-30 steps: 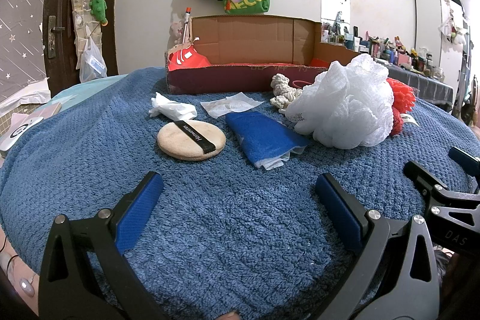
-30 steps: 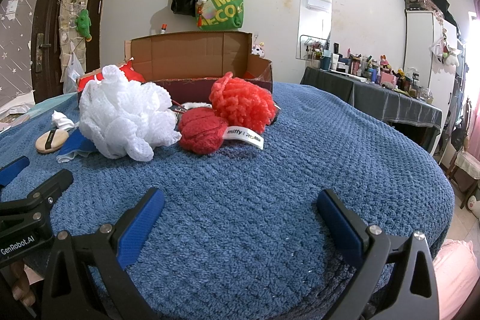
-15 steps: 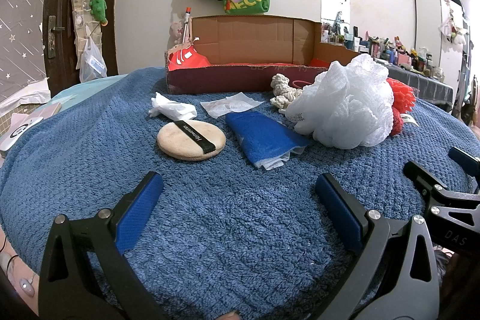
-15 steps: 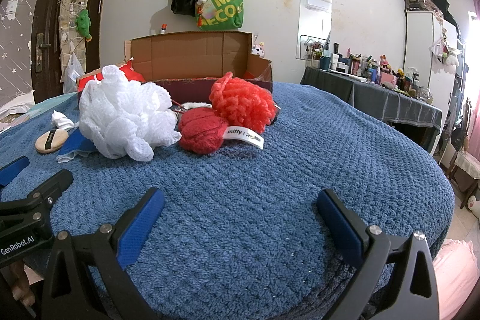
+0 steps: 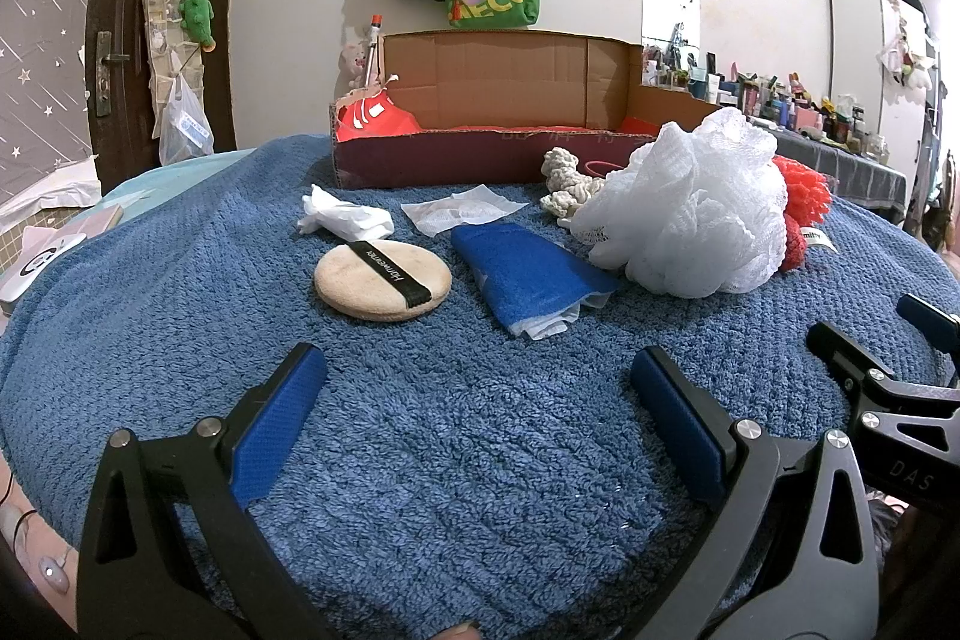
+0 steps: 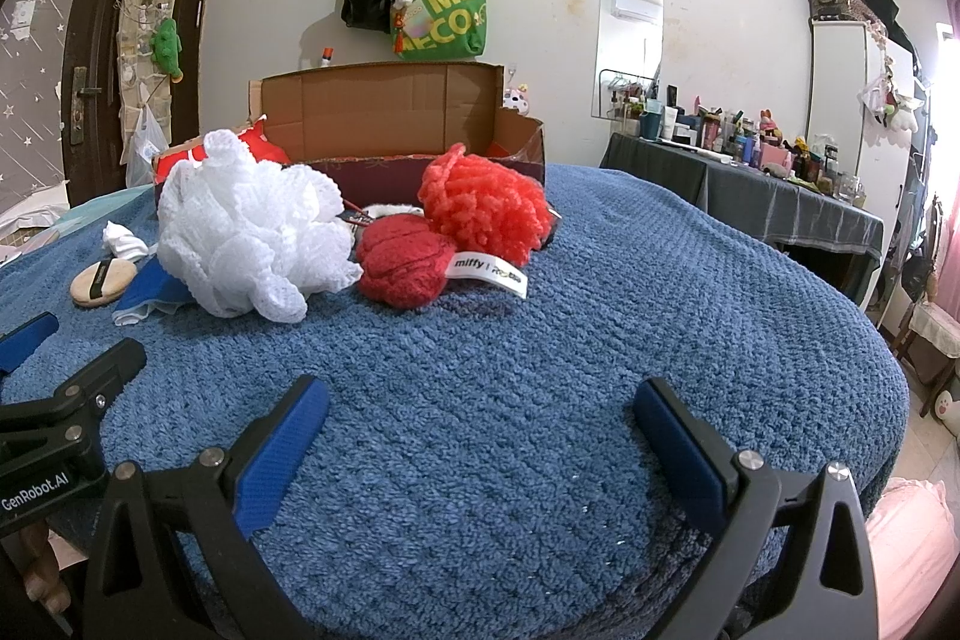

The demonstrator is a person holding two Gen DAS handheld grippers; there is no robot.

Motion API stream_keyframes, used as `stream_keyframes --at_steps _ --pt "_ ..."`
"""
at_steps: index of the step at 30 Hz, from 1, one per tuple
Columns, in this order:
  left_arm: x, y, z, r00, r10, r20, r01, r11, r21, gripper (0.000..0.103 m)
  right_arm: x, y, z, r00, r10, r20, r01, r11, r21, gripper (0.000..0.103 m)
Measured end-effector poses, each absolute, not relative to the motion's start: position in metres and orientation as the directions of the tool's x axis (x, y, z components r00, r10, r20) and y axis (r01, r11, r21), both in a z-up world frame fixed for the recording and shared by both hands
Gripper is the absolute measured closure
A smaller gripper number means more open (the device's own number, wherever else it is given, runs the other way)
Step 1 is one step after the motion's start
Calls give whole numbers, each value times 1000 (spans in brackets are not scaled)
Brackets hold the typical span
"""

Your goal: Organize soft objects

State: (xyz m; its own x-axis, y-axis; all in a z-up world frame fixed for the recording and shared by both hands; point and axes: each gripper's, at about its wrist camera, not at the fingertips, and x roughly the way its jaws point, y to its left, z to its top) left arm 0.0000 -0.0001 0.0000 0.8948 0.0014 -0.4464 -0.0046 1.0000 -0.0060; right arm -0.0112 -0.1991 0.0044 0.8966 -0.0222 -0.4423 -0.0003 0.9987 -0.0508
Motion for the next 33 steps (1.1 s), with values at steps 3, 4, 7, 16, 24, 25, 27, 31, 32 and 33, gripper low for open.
stream_keyframes --at_steps 3,4,7,16,24,25,27,31,32,33 --pt "0 0 0 895 1 -446 -5 1000 -6 0 -11 -199 4 897 -22 -442 0 999 -51 0" --pt "0 0 0 895 1 -446 -5 1000 -6 0 -11 -199 4 897 -22 -442 0 999 -51 0" --pt "0 0 0 895 1 -446 -4 1000 -6 0 -11 -199 4 896 -22 -443 0 999 -51 0" --pt "1 1 1 892 -7 -453 1 1000 -13 0 -9 -198 2 890 -21 -455 -1 999 -49 0" --pt "12 13 12 881 9 -473 -23 999 -25 0 -2 -210 19 882 44 -469 -48 999 3 0" --pt "13 15 13 879 11 -477 -29 999 -29 0 1 -214 21 881 52 -470 -57 998 4 0" --pt "14 17 14 875 17 -484 -39 999 -35 0 1 -204 21 883 46 -467 -62 998 -18 0" --pt "21 24 20 865 21 -501 -51 998 -45 0 4 -199 29 892 37 -450 -61 997 -39 0" --pt "22 26 21 861 20 -508 -51 998 -48 0 5 -200 32 893 33 -448 -59 997 -42 0" --pt "24 29 23 857 18 -514 -52 997 -52 0 8 -200 34 893 30 -449 -56 997 -44 0"
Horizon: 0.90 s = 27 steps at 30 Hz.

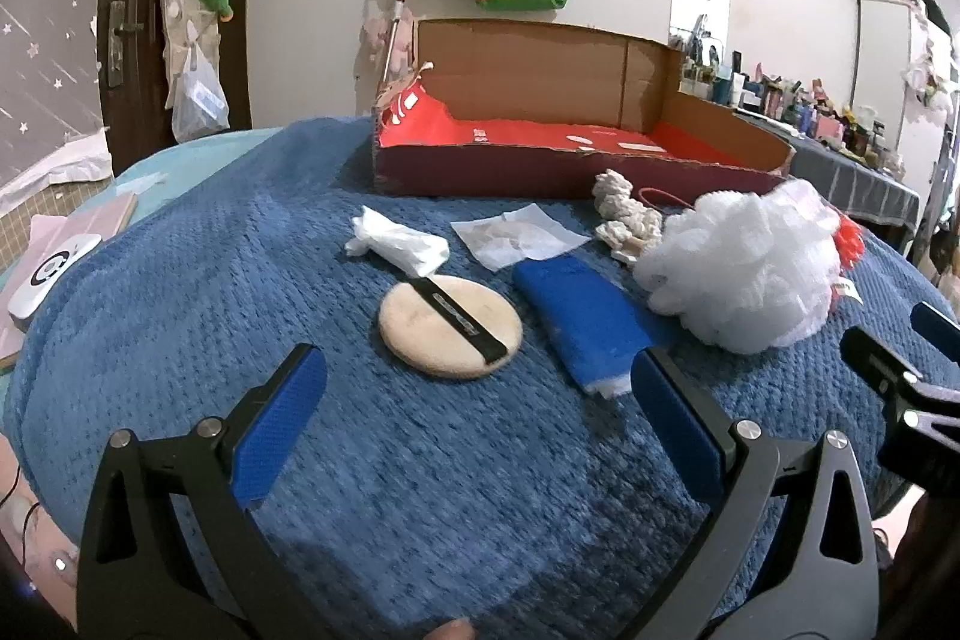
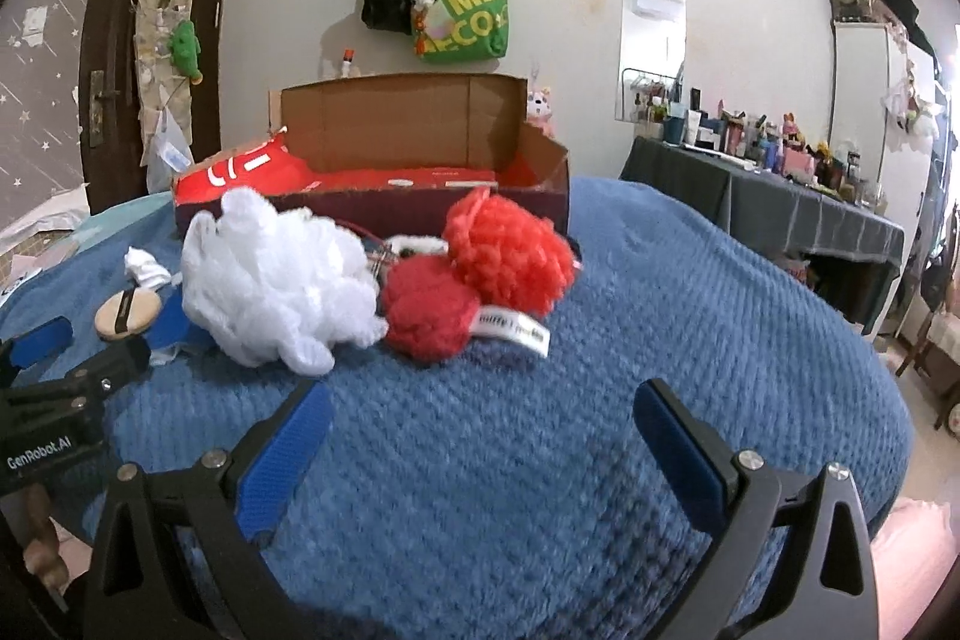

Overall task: Organize soft objects
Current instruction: 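Grasp the beige powder puff with the left tool while the right tool grasps the red mesh sponge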

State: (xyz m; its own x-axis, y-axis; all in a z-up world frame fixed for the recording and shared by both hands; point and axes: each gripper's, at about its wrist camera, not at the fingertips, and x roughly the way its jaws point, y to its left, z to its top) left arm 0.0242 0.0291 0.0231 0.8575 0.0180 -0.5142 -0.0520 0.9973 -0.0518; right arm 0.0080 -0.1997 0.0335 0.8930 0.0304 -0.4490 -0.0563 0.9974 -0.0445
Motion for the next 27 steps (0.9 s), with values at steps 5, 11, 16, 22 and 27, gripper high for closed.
stream_keyframes --at_steps 5,11,16,22,27 --pt "34 39 31 843 28 -537 -64 997 -49 0 20 -208 47 899 8 -438 -30 999 -43 0" --pt "52 49 34 802 40 -596 -75 997 -35 0 42 -223 60 885 22 -465 -24 1000 1 0" --pt "66 51 34 763 13 -647 -39 999 -26 0 71 -237 67 839 80 -538 -42 996 83 0" --pt "79 52 32 727 -27 -686 -17 998 -57 16 98 -243 64 789 91 -607 -44 995 92 0" --pt "87 45 27 701 -38 -712 21 999 -33 46 116 -248 56 730 187 -658 -97 981 171 15"
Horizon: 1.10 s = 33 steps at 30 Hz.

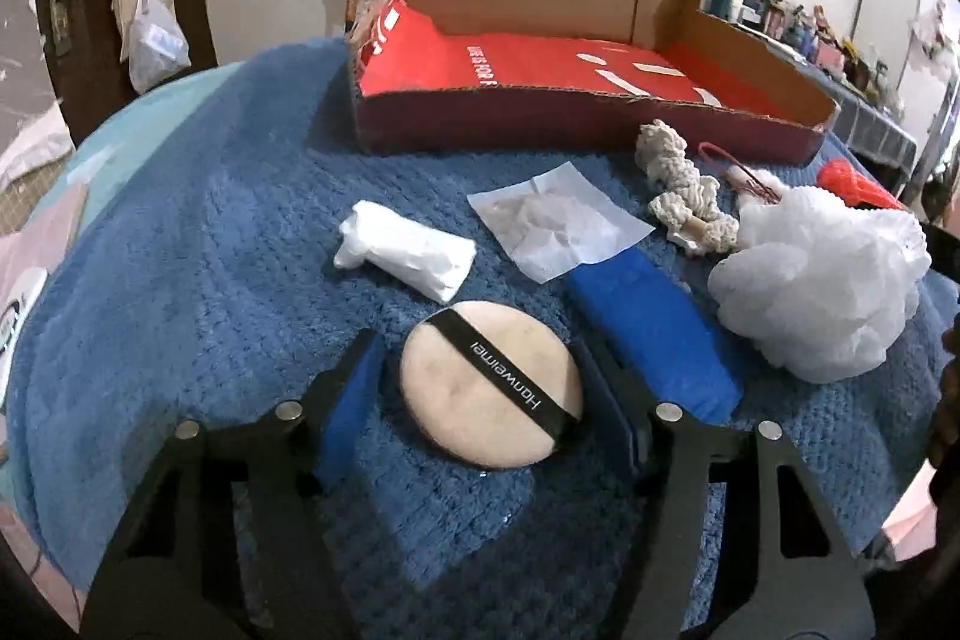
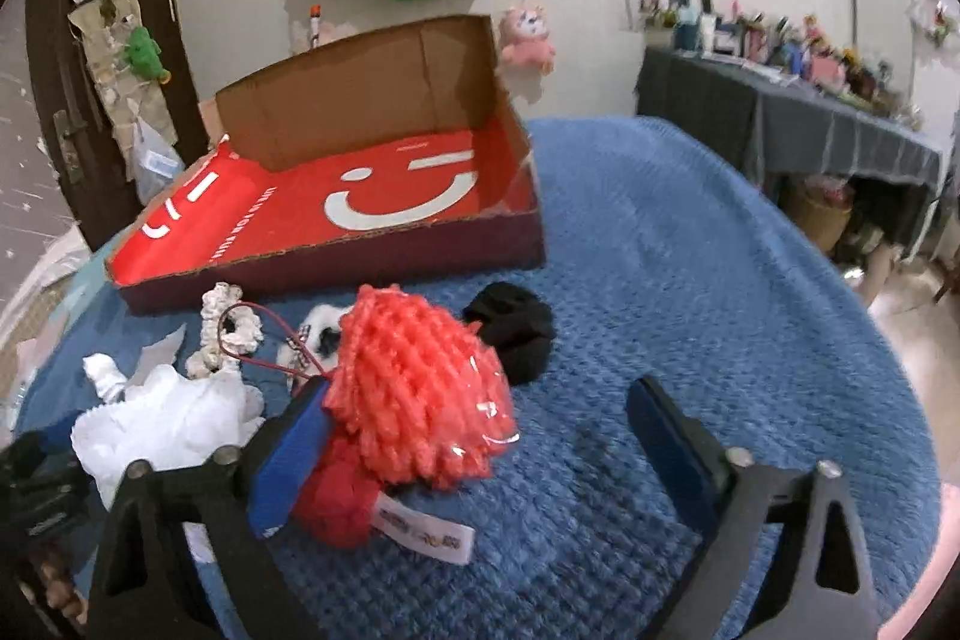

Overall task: Organize soft objects
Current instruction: 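Grasp the beige powder puff with the left tool while the right tool grasps the red mesh sponge, then carry the puff and red mesh sponge into the red-lined box and open both tools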

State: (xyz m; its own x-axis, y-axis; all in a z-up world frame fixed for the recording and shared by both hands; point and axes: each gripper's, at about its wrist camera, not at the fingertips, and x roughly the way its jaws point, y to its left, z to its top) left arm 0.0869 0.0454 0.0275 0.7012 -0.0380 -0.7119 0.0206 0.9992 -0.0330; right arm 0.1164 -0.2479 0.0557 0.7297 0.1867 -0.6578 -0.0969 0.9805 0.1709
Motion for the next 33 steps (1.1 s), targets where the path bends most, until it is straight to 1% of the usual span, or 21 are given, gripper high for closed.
stream_keyframes --at_steps 1,3,4,5,12,19,26,33 --pt "86 45 28 704 -44 -709 27 999 -36 53 120 -248 54 713 222 -665 -118 973 198 20" --pt "87 44 30 702 -43 -711 28 999 -33 54 122 -249 50 685 298 -665 -155 951 266 45" --pt "87 44 31 703 -45 -710 28 999 -35 55 121 -250 50 684 312 -660 -159 946 282 49" --pt "86 45 33 706 -50 -706 25 999 -45 55 120 -250 51 688 303 -659 -157 949 273 51" --pt "83 45 44 721 -72 -689 39 997 -64 56 102 -246 68 747 269 -608 -184 962 200 52" --pt "78 41 58 746 -92 -659 67 996 -63 57 95 -245 80 763 283 -581 -209 959 193 52" --pt "78 40 63 755 -98 -648 82 995 -56 57 94 -243 80 761 292 -579 -218 956 196 52" --pt "93 39 83 778 -114 -617 100 993 -57 57 98 -234 93 780 292 -554 -242 956 163 52"
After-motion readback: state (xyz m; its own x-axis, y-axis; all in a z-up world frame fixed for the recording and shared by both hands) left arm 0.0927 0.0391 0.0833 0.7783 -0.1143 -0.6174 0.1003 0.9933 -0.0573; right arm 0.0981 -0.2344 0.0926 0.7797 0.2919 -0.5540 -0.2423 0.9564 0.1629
